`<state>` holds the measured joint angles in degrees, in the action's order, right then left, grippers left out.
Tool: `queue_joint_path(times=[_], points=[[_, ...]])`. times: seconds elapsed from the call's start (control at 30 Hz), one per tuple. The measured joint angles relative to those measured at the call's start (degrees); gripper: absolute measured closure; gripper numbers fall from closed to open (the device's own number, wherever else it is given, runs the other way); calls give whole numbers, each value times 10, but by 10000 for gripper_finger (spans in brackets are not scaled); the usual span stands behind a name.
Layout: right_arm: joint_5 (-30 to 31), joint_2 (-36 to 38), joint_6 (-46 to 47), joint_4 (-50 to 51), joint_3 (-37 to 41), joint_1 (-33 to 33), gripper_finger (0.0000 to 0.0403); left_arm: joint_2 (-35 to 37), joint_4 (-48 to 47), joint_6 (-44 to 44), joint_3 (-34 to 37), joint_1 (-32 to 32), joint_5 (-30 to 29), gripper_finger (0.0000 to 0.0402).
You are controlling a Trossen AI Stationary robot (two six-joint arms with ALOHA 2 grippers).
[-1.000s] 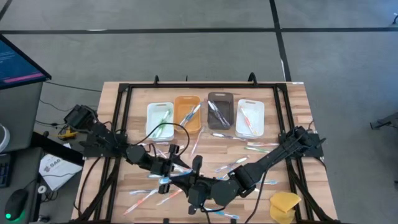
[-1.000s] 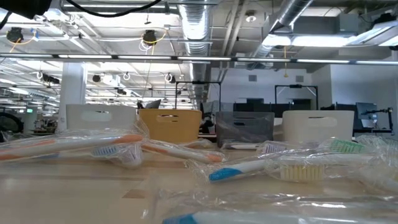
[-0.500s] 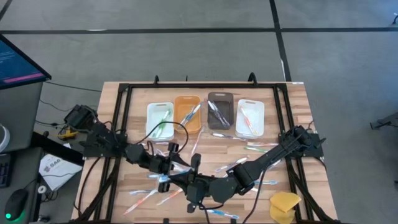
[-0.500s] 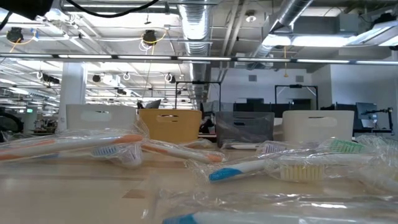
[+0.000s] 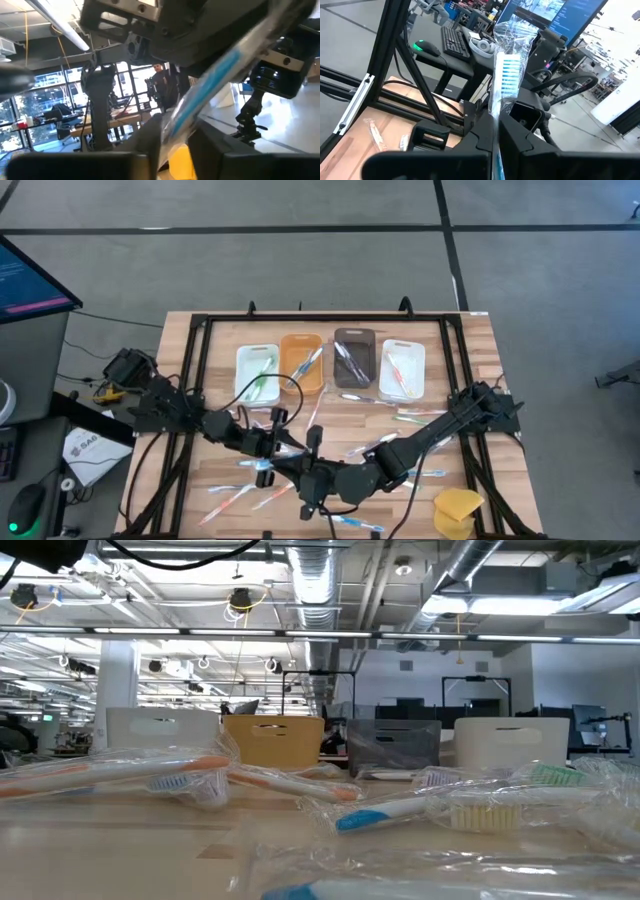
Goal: Pick & Place Toothbrushes
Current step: Put the blue toothbrush into the orange bin
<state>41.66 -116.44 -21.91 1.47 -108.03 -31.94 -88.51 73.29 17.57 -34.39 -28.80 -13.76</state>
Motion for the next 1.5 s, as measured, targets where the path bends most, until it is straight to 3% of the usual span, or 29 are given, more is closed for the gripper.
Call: queue_joint_path(times=[0.13,0.43,0.63,0.77,0.97,1.2,1.5], points=[[4,0,28,17,0,8,378,-1,-8,-6,0,0,-3,383],[15,-1,34,51,0,5,260,0,-3,-16,0,-2,-9,384],[160,-1,-21,51,0,-25,207,0,-16,-17,0,-2,-14,384],[243,-1,-62,39,0,-52,201,0,-30,-17,0,-2,-36,384],[314,-1,-102,48,0,-98,211,3,-72,-19,0,-2,-72,384],[478,-1,-125,69,0,-146,227,3,-89,-30,0,-2,-78,383],[483,2,-112,104,0,-188,252,4,-106,-33,0,-2,-104,384]])
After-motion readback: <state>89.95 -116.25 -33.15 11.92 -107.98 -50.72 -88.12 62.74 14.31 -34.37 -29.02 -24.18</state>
